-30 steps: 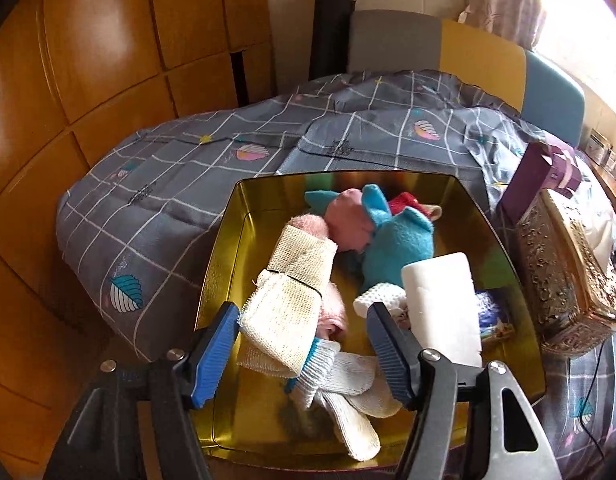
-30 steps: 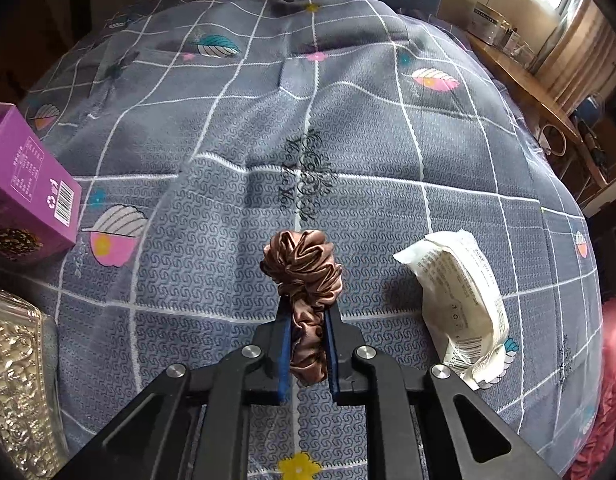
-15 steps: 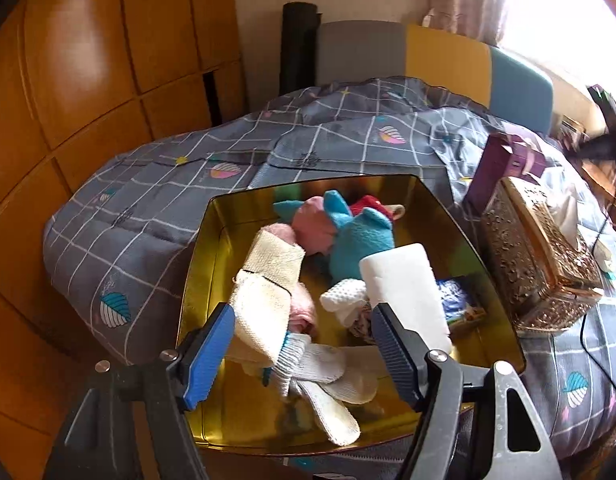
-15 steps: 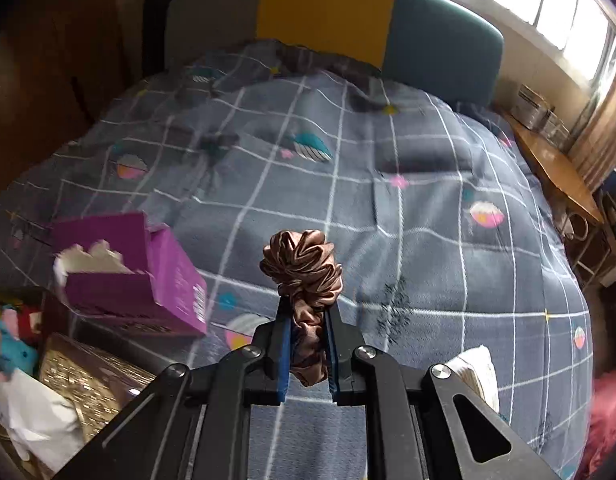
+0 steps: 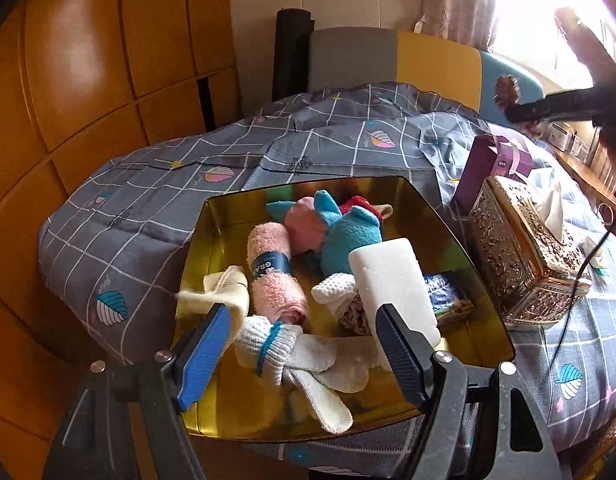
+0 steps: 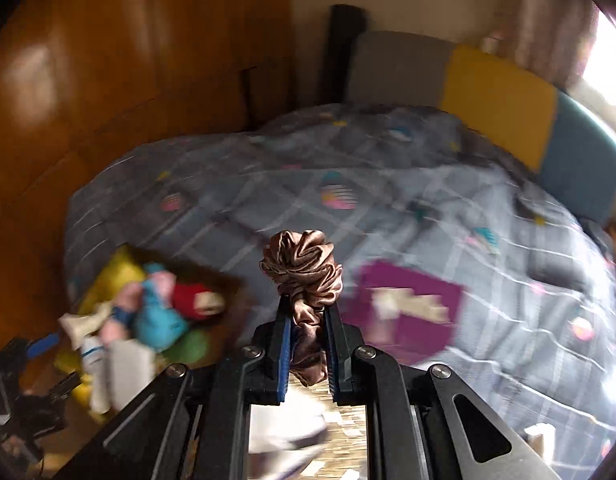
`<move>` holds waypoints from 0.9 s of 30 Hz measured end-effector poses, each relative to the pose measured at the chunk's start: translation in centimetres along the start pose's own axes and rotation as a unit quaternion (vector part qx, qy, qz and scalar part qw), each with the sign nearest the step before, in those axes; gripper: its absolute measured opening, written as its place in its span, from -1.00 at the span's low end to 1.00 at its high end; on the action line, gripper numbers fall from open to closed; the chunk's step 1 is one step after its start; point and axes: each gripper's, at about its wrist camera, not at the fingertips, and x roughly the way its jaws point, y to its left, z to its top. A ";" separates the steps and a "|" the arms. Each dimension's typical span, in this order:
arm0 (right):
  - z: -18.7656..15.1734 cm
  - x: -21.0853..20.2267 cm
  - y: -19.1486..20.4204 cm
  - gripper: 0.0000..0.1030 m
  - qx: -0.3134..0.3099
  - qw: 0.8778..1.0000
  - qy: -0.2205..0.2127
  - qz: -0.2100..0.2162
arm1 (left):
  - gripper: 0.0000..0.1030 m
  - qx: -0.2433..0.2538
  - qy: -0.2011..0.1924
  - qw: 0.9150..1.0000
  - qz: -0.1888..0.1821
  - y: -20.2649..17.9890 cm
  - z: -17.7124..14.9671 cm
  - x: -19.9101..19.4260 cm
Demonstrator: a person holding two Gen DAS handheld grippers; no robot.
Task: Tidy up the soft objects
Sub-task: 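Open the left gripper on the gauze while right carries the scrunchie into the tray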
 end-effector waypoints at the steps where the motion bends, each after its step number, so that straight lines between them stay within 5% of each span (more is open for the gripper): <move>1: -0.2 0.3 1.1 -0.72 -0.008 1.000 0.002 0.012 | 0.48 -0.002 -0.001 1.000 0.000 0.1 0.0 -0.1; 9: -3.2 4.5 8.5 -0.72 -0.053 0.995 0.043 0.071 | 0.48 -0.018 -0.013 1.000 0.011 1.4 0.1 -0.7; 27: -6.1 10.6 11.8 -0.47 -0.023 0.994 0.098 0.045 | 0.58 -0.013 -0.017 1.000 0.022 0.8 0.3 -0.9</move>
